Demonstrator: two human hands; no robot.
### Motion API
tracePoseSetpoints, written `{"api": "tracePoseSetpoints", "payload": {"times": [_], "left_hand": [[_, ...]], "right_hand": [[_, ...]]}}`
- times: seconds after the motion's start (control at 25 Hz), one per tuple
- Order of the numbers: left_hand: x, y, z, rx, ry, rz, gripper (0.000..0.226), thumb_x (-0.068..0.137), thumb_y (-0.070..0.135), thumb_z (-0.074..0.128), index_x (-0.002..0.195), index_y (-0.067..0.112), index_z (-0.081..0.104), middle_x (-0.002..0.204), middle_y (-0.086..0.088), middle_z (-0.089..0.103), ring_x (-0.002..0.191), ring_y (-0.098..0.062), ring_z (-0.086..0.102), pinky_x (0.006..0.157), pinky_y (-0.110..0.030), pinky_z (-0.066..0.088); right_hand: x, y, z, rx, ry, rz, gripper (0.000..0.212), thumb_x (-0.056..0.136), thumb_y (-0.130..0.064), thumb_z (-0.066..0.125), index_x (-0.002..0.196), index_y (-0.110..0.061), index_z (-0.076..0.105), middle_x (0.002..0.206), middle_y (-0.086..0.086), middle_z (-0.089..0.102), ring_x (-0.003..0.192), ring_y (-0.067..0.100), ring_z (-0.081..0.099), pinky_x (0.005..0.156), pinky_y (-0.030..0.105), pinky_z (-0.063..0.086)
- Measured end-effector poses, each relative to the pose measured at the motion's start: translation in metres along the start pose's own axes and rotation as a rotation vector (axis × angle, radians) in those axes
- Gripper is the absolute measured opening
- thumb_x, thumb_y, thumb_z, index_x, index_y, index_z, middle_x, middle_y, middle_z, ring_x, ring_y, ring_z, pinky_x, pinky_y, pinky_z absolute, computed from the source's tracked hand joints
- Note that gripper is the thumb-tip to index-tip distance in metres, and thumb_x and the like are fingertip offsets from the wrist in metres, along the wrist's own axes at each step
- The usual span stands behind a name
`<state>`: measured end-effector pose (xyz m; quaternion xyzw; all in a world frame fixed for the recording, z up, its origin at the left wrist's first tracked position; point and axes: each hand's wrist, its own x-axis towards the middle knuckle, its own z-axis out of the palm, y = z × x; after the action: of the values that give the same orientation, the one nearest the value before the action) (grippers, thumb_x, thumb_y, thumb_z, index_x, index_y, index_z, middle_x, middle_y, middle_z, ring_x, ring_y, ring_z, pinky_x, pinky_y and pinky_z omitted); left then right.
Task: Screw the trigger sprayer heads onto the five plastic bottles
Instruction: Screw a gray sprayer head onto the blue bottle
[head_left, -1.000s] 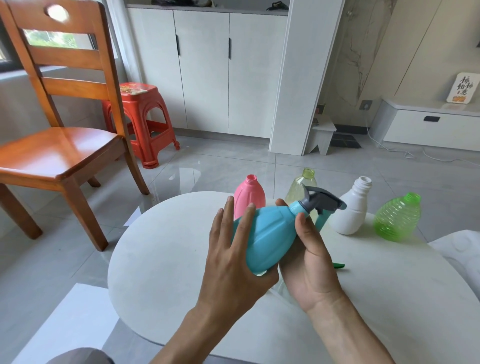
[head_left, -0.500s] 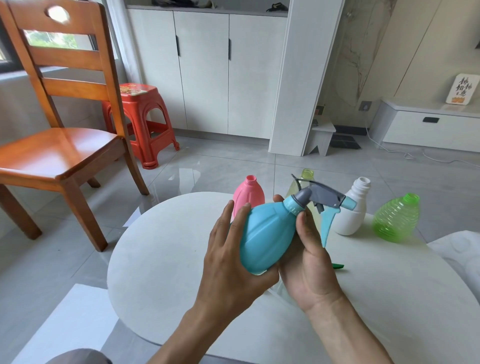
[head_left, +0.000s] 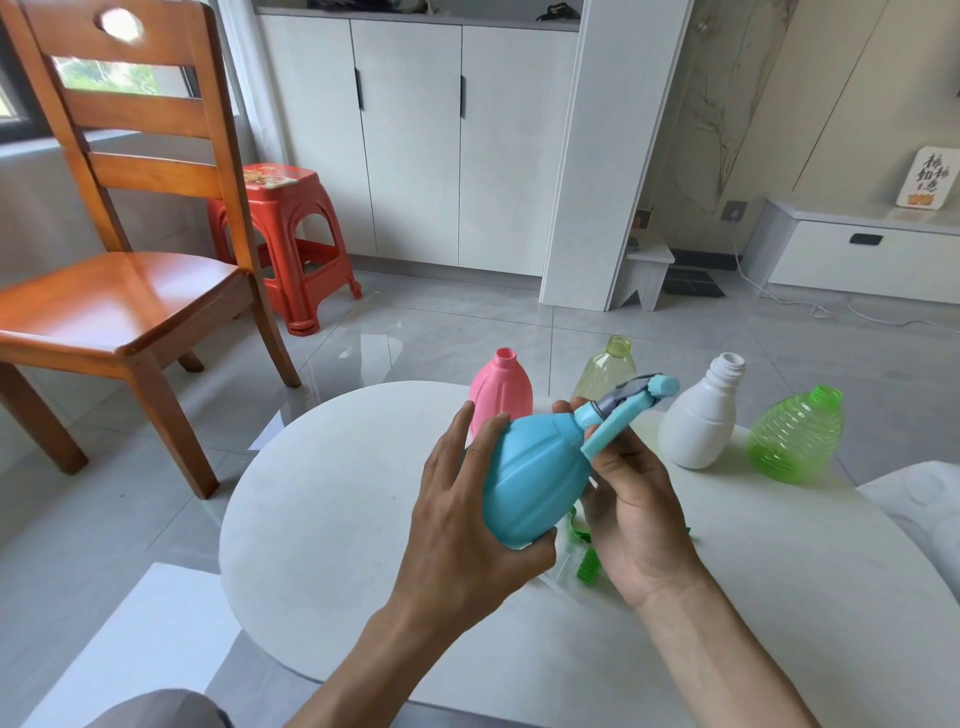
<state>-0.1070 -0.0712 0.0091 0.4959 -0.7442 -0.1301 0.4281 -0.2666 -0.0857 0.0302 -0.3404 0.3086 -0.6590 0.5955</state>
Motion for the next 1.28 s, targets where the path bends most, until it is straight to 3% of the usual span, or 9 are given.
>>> {"api": "tracePoseSetpoints", "payload": {"times": [0.12, 0.28, 0.36, 0.44, 0.56, 0.72, 1.0, 1.16, 1.28], "left_hand": [[-0.003, 0.002, 0.003, -0.012, -0.037, 0.019, 0.104, 0.059, 0.046, 0.083, 0.146, 0.04, 0.028, 0.16, 0.008, 0.023, 0.14, -0.015, 0.035, 0.102, -0.031, 0.044], [0.002, 0.001, -0.005, -0.07, -0.053, -0.035, 0.102, 0.055, 0.048, 0.083, 0.143, 0.041, 0.032, 0.155, 0.016, 0.028, 0.136, -0.006, 0.038, 0.101, -0.026, 0.046], [0.005, 0.001, -0.008, -0.012, -0.04, 0.033, 0.101, 0.055, 0.046, 0.086, 0.141, 0.032, 0.036, 0.152, 0.014, 0.028, 0.136, -0.009, 0.037, 0.102, -0.016, 0.036], [0.005, 0.0, -0.007, 0.047, 0.002, 0.096, 0.099, 0.053, 0.041, 0.089, 0.137, 0.024, 0.039, 0.151, 0.008, 0.03, 0.135, -0.012, 0.037, 0.101, -0.012, 0.027], [0.003, 0.006, -0.012, -0.076, -0.072, 0.02, 0.096, 0.052, 0.043, 0.088, 0.134, 0.033, 0.037, 0.145, 0.014, 0.041, 0.124, -0.004, 0.049, 0.094, -0.015, 0.045], [0.008, 0.003, -0.021, -0.339, -0.328, -0.081, 0.093, 0.056, 0.038, 0.09, 0.134, 0.041, 0.04, 0.118, 0.02, 0.057, 0.103, -0.01, 0.063, 0.073, -0.031, 0.061], [0.001, 0.011, -0.014, -0.051, -0.134, 0.03, 0.095, 0.054, 0.043, 0.081, 0.138, 0.036, 0.037, 0.125, 0.02, 0.051, 0.1, -0.003, 0.054, 0.079, -0.014, 0.049], [0.001, 0.01, -0.014, -0.101, -0.19, 0.01, 0.097, 0.055, 0.048, 0.083, 0.137, 0.046, 0.031, 0.123, 0.028, 0.047, 0.105, 0.0, 0.053, 0.08, -0.01, 0.046], [0.001, 0.009, -0.014, -0.184, -0.219, -0.023, 0.108, 0.054, 0.057, 0.087, 0.143, 0.047, 0.027, 0.137, 0.028, 0.042, 0.119, 0.001, 0.05, 0.092, -0.013, 0.045]], "right_hand": [[0.001, -0.004, -0.002, -0.098, -0.005, -0.008, 0.023, 0.075, -0.031, 0.084, 0.094, -0.021, 0.077, 0.108, 0.008, 0.074, 0.107, 0.026, 0.063, 0.091, 0.038, 0.05], [0.003, -0.011, -0.009, -0.009, -0.128, 0.022, 0.037, 0.091, -0.032, 0.062, 0.125, -0.02, 0.067, 0.136, 0.01, 0.065, 0.127, 0.025, 0.059, 0.099, 0.038, 0.049], [0.003, -0.011, -0.009, -0.022, -0.122, 0.021, 0.031, 0.092, -0.029, 0.06, 0.118, -0.021, 0.072, 0.133, 0.008, 0.067, 0.128, 0.026, 0.059, 0.096, 0.035, 0.049], [0.002, -0.008, -0.004, -0.016, -0.106, -0.015, 0.028, 0.083, -0.034, 0.074, 0.105, -0.018, 0.077, 0.119, 0.008, 0.073, 0.118, 0.024, 0.064, 0.096, 0.034, 0.049], [0.003, -0.007, -0.002, -0.006, -0.144, -0.052, 0.041, 0.068, -0.042, 0.088, 0.099, -0.017, 0.078, 0.107, 0.003, 0.076, 0.106, 0.018, 0.068, 0.093, 0.03, 0.052], [0.005, -0.017, -0.009, 0.051, -0.296, 0.036, 0.054, 0.075, -0.038, 0.083, 0.12, -0.009, 0.071, 0.129, 0.013, 0.069, 0.123, 0.03, 0.06, 0.102, 0.041, 0.049], [0.005, -0.011, -0.005, -0.022, -0.222, -0.026, 0.049, 0.077, -0.044, 0.081, 0.103, -0.005, 0.068, 0.105, 0.008, 0.068, 0.111, 0.023, 0.058, 0.102, 0.036, 0.044], [0.004, -0.014, -0.006, -0.011, -0.3, -0.013, 0.043, 0.08, -0.04, 0.08, 0.105, -0.006, 0.072, 0.108, 0.009, 0.071, 0.113, 0.024, 0.061, 0.102, 0.037, 0.046], [0.001, -0.023, -0.008, 0.0, -0.377, 0.039, 0.038, 0.083, -0.036, 0.077, 0.109, -0.009, 0.075, 0.111, 0.006, 0.075, 0.114, 0.022, 0.065, 0.099, 0.036, 0.048]]}}
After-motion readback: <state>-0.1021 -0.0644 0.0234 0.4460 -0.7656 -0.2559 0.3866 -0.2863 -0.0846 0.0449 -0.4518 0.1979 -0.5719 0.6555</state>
